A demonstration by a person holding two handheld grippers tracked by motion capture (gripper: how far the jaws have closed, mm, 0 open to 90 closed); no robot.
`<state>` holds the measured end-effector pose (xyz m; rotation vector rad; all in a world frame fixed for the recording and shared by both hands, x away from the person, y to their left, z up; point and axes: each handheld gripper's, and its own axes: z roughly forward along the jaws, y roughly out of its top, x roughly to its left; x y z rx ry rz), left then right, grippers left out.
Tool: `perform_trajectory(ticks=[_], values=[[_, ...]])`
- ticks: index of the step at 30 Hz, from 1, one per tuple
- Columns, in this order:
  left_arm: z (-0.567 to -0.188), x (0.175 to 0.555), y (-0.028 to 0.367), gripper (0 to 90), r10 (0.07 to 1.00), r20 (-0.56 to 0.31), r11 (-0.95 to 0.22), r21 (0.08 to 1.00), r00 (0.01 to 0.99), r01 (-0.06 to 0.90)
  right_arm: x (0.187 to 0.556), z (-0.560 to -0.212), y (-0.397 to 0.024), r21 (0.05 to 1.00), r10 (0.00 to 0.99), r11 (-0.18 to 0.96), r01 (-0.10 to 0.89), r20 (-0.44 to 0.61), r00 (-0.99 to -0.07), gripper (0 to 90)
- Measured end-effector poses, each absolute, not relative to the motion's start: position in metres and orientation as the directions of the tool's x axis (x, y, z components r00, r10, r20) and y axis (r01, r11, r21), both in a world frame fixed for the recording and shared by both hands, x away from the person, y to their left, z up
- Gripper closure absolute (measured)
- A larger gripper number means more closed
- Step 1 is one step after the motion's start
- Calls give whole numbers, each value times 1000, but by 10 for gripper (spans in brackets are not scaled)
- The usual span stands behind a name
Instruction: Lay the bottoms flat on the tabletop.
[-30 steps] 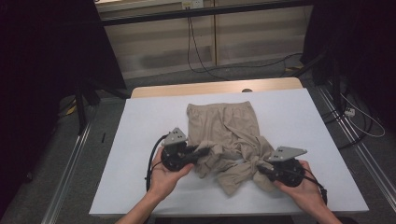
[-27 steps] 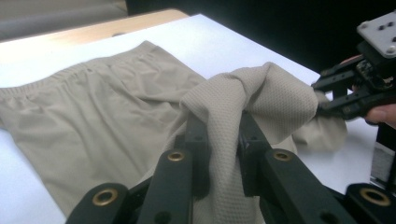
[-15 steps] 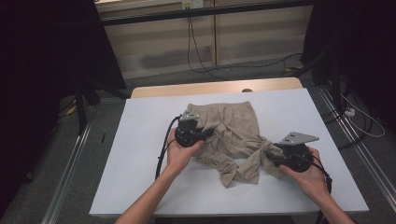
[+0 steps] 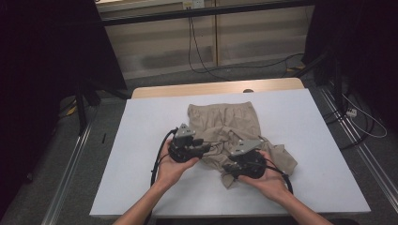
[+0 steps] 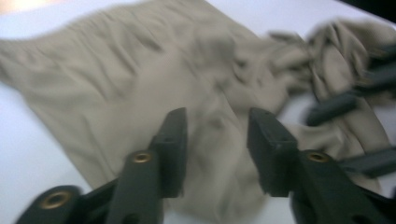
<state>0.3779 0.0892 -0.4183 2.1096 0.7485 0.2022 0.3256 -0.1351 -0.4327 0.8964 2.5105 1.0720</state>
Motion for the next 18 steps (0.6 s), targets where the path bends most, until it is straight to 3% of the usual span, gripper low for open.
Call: perform_trajectory(ticks=[2, 4, 6, 7, 8, 9, 10, 18], values=[[-428, 374, 85, 622, 567, -77, -503, 756, 820, 419, 328, -439, -125, 693, 632, 574, 436, -36, -774, 516], [-438, 375, 80, 549, 589, -46, -532, 729, 807, 430, 330, -447, -120, 667, 629, 598, 445, -46, -776, 520], [-445, 380, 77, 532, 600, -30, -548, 712, 800, 438, 329, -453, -119, 672, 638, 585, 454, -36, -769, 550], [-447, 382, 77, 571, 598, -39, -545, 712, 800, 442, 328, -453, -120, 673, 634, 585, 452, -32, -773, 653], [-448, 382, 77, 699, 591, -58, -540, 712, 804, 448, 327, -452, -120, 671, 621, 592, 446, -28, -783, 798], [-447, 382, 77, 821, 579, -80, -533, 715, 811, 452, 325, -451, -120, 673, 613, 592, 443, -19, -790, 826], [-444, 380, 78, 855, 571, -87, -533, 717, 816, 449, 322, -450, -119, 673, 603, 594, 440, -11, -797, 854], [-415, 337, 100, 869, 498, -184, -473, 761, 847, 444, 286, -428, -103, 746, 496, 518, 418, 135, -858, 868]])
